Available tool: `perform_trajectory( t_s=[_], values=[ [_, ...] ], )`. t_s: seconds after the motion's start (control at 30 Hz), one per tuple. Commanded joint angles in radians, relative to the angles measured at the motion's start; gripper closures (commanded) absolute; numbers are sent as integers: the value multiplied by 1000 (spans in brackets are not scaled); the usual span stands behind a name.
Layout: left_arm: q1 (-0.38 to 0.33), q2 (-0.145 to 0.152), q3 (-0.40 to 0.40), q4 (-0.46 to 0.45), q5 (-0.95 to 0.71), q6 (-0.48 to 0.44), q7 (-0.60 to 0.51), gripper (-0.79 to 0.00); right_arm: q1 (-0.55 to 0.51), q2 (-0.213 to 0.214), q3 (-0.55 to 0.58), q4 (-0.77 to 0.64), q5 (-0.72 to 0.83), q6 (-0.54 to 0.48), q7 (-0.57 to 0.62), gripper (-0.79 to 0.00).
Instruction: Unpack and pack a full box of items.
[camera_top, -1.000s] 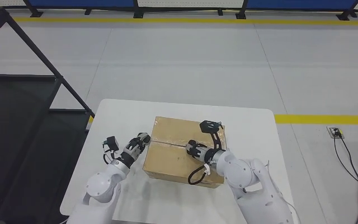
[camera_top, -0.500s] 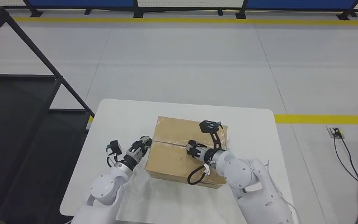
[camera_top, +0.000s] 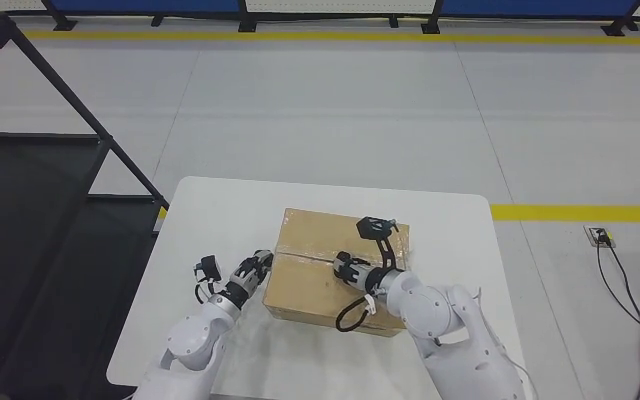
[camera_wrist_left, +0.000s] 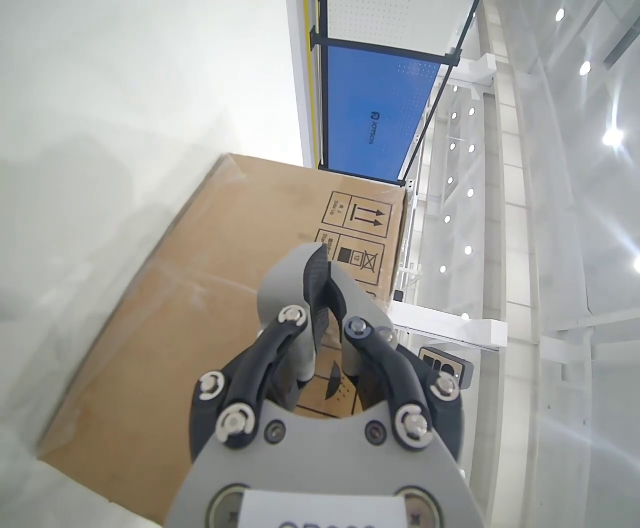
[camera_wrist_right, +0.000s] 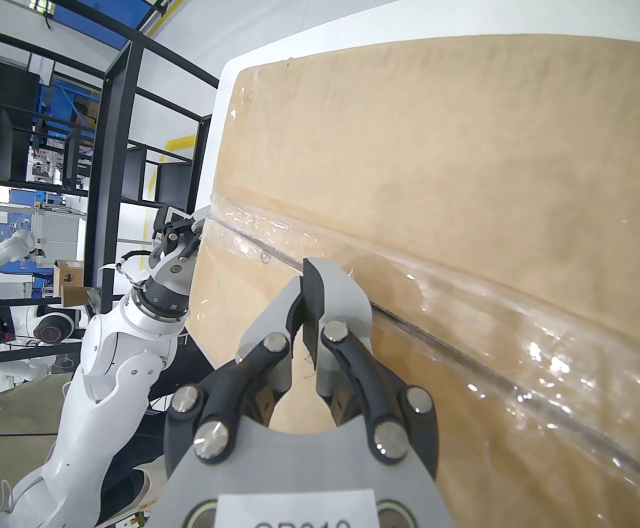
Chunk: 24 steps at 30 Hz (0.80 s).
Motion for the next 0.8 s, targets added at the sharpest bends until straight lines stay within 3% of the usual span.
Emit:
perform_trajectory(
  t_s=[0.0, 0.37, 0.77],
  values=[
    [4, 2, -14, 0, 0, -7, 11, 0, -2, 2, 6, 1, 1, 1, 0, 0],
    [96, 20, -134, -107, -33, -55, 13, 0, -108, 26, 109, -88, 0, 0, -12, 0],
    [147, 26, -147, -180, -23, -67, -17, 0, -286, 51, 300, -212, 39, 52, -141, 0]
  ],
)
